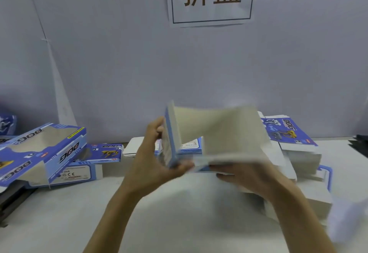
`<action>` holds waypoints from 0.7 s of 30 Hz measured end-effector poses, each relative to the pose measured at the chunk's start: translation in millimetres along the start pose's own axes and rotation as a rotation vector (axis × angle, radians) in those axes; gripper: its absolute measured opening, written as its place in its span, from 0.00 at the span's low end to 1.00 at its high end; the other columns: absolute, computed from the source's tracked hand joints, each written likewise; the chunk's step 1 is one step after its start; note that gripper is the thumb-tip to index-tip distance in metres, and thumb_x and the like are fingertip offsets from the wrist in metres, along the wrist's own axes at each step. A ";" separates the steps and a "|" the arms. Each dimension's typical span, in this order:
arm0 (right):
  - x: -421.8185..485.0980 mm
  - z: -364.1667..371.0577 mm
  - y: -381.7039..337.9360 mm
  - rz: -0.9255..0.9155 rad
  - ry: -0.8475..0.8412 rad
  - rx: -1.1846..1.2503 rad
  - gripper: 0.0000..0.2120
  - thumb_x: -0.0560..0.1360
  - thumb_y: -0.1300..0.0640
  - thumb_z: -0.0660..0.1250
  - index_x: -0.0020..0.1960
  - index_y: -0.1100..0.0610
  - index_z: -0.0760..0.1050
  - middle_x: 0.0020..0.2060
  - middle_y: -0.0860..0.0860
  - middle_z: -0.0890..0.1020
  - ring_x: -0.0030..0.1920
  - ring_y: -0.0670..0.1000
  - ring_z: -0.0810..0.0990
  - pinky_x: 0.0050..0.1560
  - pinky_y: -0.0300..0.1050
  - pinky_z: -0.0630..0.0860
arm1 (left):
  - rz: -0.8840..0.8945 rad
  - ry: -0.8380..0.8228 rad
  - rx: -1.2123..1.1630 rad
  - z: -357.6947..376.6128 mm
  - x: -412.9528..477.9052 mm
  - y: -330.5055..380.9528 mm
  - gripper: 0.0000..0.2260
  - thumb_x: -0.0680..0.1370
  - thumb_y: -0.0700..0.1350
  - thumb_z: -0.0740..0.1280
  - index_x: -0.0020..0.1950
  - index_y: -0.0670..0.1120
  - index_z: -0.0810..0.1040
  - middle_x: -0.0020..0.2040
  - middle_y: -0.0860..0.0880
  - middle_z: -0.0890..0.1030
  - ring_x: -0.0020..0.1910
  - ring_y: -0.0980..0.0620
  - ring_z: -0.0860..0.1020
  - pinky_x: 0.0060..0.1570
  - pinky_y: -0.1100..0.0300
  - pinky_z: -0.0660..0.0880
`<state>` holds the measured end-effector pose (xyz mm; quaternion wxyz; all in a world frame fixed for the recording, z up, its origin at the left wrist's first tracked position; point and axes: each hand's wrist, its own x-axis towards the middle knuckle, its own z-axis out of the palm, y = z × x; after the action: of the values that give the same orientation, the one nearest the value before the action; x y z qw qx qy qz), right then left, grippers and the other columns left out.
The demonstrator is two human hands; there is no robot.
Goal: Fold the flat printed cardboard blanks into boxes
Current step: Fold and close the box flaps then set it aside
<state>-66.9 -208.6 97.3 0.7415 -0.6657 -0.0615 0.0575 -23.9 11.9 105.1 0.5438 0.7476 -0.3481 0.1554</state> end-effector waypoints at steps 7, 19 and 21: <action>-4.6 14.9 -15.8 -0.307 0.035 -0.124 0.38 0.60 0.37 0.74 0.66 0.49 0.71 0.60 0.53 0.81 0.56 0.53 0.83 0.51 0.41 0.80 | -0.365 0.122 -0.574 -5.2 12.3 4.9 0.32 0.51 0.68 0.75 0.51 0.54 0.83 0.48 0.49 0.86 0.48 0.47 0.84 0.44 0.55 0.80; 6.5 48.3 -4.7 -0.771 0.359 -0.282 0.25 0.67 0.43 0.73 0.63 0.40 0.72 0.55 0.43 0.81 0.56 0.47 0.81 0.50 0.39 0.78 | -0.109 0.253 -0.284 39.0 9.9 41.6 0.33 0.66 0.64 0.74 0.68 0.59 0.70 0.58 0.60 0.81 0.57 0.60 0.79 0.48 0.66 0.77; 4.8 44.8 -5.9 -0.754 0.252 -0.353 0.20 0.72 0.44 0.69 0.64 0.40 0.76 0.57 0.44 0.80 0.60 0.50 0.79 0.53 0.43 0.79 | -0.140 0.332 -0.444 33.1 12.5 36.0 0.31 0.62 0.59 0.77 0.62 0.53 0.75 0.49 0.55 0.84 0.47 0.54 0.84 0.38 0.64 0.79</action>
<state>-69.7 -164.5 108.0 0.5870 -0.7151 -0.2185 -0.3105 -44.7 -29.0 126.2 0.7531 0.5968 -0.2274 0.1578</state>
